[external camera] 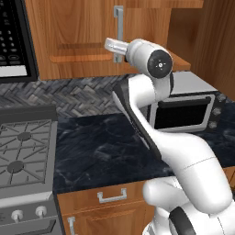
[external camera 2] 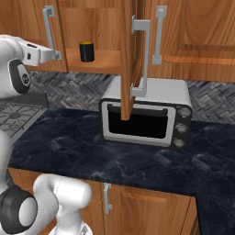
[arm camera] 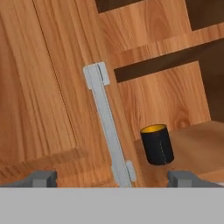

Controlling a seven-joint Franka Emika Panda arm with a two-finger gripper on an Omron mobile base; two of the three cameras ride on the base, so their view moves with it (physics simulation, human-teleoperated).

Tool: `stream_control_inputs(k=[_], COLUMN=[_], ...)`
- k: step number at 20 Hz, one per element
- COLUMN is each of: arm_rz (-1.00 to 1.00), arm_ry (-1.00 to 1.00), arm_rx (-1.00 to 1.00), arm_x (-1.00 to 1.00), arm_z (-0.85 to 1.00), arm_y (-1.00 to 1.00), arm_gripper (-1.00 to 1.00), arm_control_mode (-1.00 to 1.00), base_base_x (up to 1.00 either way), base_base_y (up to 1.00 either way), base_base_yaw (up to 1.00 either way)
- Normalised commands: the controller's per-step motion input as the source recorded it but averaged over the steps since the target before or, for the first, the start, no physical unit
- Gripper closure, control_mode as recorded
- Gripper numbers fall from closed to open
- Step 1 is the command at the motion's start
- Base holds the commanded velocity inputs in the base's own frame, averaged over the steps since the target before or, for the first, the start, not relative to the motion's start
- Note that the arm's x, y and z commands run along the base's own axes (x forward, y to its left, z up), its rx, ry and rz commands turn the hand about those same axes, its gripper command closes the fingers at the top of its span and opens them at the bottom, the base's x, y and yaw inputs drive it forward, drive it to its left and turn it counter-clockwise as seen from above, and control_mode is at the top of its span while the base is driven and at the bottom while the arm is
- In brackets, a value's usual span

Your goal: Open the cabinet directly in front. Then move the beer and the mug to the dining counter with the jar on it.

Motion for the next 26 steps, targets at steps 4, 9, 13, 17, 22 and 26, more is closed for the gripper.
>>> stream_control_inputs(k=[4, 9, 13, 17, 22, 26], arm_rz=[0.0, 0.0, 0.0, 0.0, 0.0, 0.0], arm_ry=[0.02, 0.02, 0.03, 0.09, 0.07, 0.02], arm_rx=[0.0, 0.0, 0.0, -0.02, -0.04, -0.1], arm_x=[0.68, 0.79, 0.82, 0.93, 1.0, 1.0], arm_z=[0.0, 0.0, -0.03, -0.16, -0.32, -0.45], arm_y=[0.0, 0.0, 0.0, 0.03, 0.14, 0.33], arm_gripper=[-1.0, -1.0, -1.0, -1.0, -1.0, 1.0], arm_control_mode=[-1.0, -1.0, -1.0, -1.0, -1.0, -1.0], base_base_x=[0.0, 0.0, 0.0, 0.0, 0.0, 0.0], base_base_y=[0.0, 0.0, 0.0, 0.0, 0.0, 0.0], base_base_yaw=[0.0, 0.0, 0.0, 0.0, 0.0, 0.0])
